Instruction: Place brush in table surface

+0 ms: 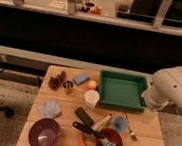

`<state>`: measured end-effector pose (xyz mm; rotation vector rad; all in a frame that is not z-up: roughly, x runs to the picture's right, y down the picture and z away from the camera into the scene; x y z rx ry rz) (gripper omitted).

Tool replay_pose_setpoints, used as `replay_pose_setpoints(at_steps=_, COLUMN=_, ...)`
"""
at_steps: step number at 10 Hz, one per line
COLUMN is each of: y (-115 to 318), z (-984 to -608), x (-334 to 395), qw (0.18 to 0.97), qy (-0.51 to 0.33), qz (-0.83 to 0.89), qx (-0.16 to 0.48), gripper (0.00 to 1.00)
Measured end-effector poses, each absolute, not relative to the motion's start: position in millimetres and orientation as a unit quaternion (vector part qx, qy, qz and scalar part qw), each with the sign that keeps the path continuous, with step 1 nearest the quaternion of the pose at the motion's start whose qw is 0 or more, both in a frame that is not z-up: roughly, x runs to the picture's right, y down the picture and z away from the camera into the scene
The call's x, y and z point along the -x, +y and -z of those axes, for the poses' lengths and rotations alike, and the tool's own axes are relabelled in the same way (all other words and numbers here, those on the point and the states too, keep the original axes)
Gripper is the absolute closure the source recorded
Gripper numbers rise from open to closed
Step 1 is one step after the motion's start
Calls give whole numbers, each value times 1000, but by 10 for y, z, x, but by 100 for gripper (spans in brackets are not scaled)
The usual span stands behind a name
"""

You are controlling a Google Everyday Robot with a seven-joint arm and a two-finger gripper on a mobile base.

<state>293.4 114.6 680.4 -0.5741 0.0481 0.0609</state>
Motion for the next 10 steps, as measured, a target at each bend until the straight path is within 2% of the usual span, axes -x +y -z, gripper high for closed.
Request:
replay_pose_setpoints(at_steps=6, y=1149, z=-6804, x=-2937, qw=958, qy=24, qz=-30, qx=283, gripper=20)
replay_pose_setpoints(at_steps=10, y=1207, z=-6781, x=-2902, qw=957, qy=-5, qz=-34, qx=288, gripper=20)
